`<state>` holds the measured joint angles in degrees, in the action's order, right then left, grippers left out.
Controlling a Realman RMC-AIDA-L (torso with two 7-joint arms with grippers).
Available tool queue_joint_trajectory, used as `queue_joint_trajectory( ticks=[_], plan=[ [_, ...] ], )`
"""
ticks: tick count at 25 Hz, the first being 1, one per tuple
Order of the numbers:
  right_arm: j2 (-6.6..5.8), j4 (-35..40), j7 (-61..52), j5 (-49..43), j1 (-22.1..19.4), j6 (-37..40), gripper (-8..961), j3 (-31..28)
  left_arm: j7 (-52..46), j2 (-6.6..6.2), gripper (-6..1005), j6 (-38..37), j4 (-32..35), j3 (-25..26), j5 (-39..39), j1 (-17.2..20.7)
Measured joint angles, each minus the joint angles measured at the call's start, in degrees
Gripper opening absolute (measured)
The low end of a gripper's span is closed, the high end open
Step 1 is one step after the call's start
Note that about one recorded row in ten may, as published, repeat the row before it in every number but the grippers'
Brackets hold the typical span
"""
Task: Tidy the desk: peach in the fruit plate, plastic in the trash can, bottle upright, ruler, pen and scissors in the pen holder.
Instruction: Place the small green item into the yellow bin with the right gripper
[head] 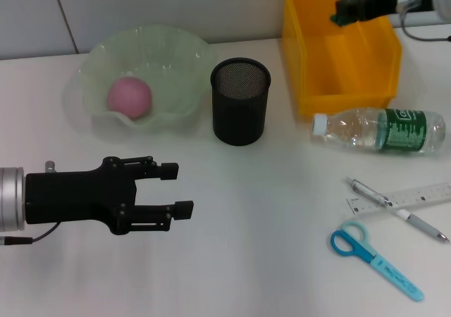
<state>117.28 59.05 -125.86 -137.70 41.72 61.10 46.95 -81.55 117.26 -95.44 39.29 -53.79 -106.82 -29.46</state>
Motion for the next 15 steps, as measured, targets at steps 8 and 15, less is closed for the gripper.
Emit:
queue_joint_trajectory(
  ticks=[8,15],
  plan=[
    [0.36,-6.62,-5.68,-14.11,5.76,-2.63,370,0.01,-0.12,-0.02,753,0.30,0.01,0.00,-0.04,-0.51],
    [0.89,-6.51,-6.22,-15.31,5.83,-3.37,599,0.02,0.11,-0.02,753,0.31,-0.06,0.00,-0.12,-0.49]
  ],
)
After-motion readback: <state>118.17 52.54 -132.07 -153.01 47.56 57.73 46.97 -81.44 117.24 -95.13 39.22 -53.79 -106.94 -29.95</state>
